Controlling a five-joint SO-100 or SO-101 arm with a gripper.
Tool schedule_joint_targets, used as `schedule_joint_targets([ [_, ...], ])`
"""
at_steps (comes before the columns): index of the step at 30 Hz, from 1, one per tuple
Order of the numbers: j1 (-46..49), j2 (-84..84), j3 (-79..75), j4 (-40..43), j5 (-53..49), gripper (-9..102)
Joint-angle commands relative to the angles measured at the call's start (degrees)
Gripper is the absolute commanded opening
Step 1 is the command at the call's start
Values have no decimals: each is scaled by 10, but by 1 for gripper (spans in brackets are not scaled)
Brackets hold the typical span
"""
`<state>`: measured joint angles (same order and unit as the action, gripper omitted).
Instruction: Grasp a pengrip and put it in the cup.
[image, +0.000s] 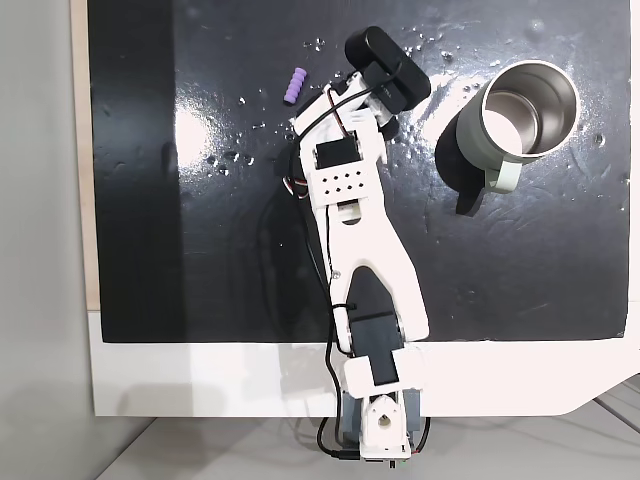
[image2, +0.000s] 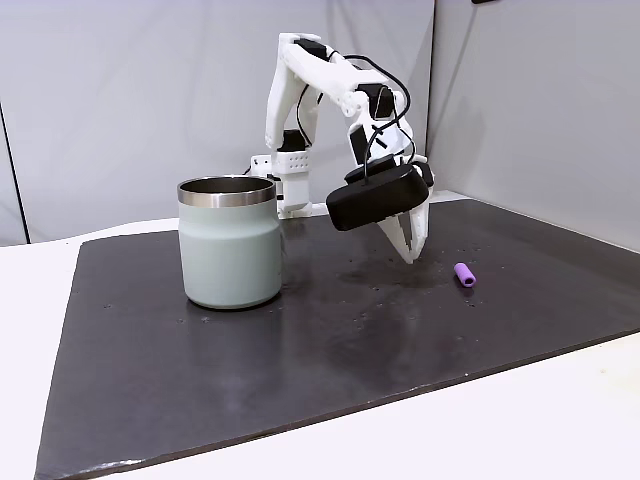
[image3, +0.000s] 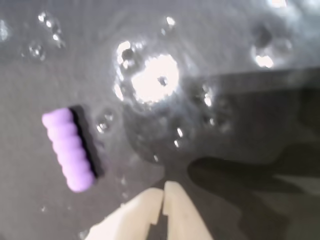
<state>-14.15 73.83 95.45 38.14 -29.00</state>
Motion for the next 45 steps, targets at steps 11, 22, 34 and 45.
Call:
schedule_joint_targets([
  [11, 21, -110, -241, 78, -7, 0],
  [22, -51, -156, -374, 185, 25, 0],
  [34, -38, -199, -479, 281, 25, 25],
  [45, -26, -353, -708, 389, 9, 26],
])
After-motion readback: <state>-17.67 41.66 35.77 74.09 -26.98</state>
